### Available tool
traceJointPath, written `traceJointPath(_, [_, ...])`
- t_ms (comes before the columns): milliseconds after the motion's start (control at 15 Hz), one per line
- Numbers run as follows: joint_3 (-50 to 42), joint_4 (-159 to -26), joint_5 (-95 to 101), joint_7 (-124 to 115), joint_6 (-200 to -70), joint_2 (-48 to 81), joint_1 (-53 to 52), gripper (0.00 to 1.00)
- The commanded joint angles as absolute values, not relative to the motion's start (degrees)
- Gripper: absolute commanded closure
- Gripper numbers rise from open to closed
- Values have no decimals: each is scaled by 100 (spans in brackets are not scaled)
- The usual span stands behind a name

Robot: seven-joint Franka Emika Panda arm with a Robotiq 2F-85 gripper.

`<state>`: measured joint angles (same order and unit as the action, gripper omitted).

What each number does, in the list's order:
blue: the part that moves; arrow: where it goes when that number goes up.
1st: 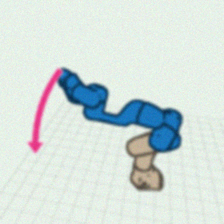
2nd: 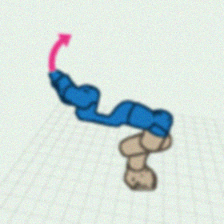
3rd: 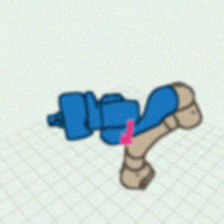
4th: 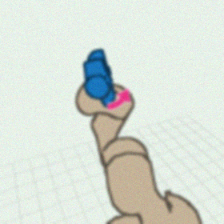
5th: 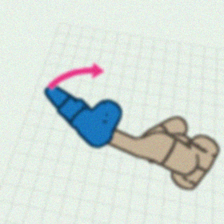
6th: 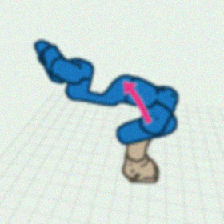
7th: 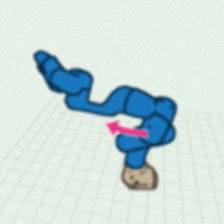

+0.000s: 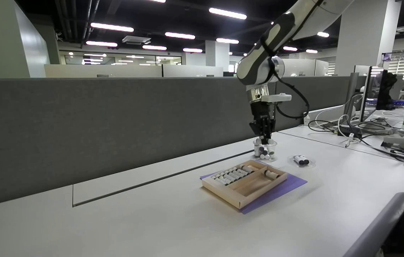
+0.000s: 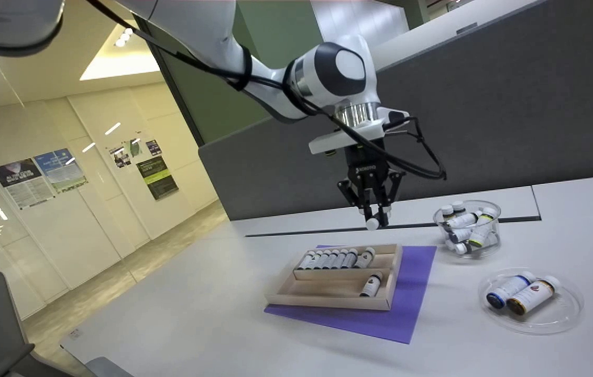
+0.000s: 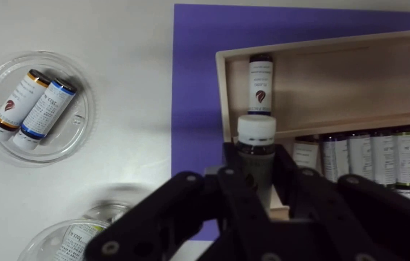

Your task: Pick the bottle on the purple mat and place it on the tray

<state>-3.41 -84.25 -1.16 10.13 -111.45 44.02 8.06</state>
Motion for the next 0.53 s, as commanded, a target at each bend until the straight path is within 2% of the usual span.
traceJointPath(0, [-212, -8217, -226, 902, -10468, 4427, 832, 95])
traceJointPath(467, [-80, -8368, -169, 1114, -11099, 4711, 768, 95])
